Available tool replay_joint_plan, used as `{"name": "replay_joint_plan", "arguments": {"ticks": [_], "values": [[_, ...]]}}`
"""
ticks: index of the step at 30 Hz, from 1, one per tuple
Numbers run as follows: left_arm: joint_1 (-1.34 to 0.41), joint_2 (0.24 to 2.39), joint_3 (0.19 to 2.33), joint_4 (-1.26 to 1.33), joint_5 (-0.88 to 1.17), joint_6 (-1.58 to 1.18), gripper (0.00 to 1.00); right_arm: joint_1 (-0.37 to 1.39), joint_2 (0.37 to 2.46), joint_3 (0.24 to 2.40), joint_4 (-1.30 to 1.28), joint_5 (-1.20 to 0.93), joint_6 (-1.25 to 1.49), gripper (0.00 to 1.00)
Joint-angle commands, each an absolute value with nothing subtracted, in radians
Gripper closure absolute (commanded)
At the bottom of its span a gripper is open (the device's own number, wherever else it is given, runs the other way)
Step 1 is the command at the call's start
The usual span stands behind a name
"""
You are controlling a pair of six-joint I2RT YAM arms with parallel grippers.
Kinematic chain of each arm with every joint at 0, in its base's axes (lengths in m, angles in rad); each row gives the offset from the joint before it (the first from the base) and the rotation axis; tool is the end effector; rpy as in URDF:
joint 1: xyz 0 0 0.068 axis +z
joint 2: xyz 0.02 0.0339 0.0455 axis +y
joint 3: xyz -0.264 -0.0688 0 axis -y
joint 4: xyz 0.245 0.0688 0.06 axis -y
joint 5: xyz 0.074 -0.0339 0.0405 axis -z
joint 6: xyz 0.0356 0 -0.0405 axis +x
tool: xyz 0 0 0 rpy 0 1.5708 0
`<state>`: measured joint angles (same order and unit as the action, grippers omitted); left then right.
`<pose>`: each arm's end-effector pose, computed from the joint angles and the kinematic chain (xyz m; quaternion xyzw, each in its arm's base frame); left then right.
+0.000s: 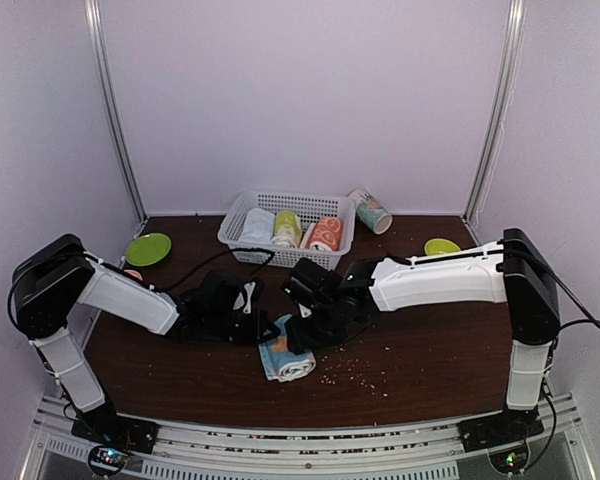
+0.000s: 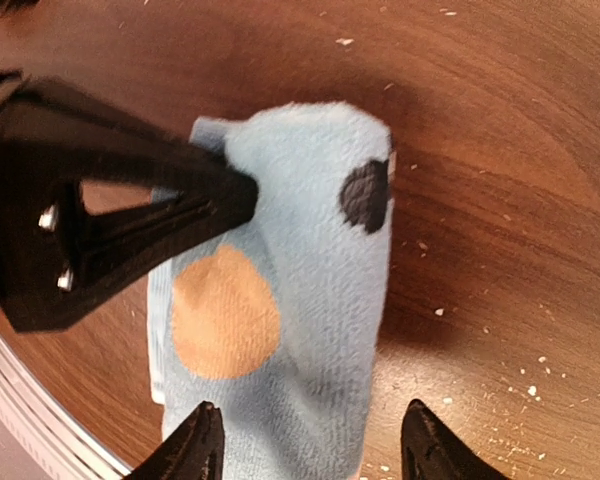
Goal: Roll the towels
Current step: Roll the towel at the center of the board.
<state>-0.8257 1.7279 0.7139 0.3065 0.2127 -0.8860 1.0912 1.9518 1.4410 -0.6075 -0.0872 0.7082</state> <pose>0.2144 -0.2435 0.1273 0.0172 0.9041 -0.3773 0.1999 0.1860 0.3644 0.1927 -0.1949 0.9539 0.2019 0.1061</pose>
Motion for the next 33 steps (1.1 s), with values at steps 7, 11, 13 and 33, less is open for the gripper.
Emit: {"name": "replay_joint_plan", "arguments": {"ticks": [7,11,13,33], "values": [[-0.821,1.746,0.64,0.315,0.158,-0.912,1.0,1.161,2.073,1.515,-0.632,-0.078,0.712,0.35],[-0.818,1.749,0.609,0.331,0.155,-0.921,1.0,1.169,2.106,1.521,-0.648,-0.08,0.707,0.35],[-0.816,1.75,0.597,0.34,0.152,-0.925,1.0,1.171,2.1,1.518,-0.648,-0.079,0.701,0.34],[-0.802,1.763,0.528,0.406,0.153,-0.945,1.0,0.936,1.801,1.03,0.119,-0.504,0.971,0.3]]}}
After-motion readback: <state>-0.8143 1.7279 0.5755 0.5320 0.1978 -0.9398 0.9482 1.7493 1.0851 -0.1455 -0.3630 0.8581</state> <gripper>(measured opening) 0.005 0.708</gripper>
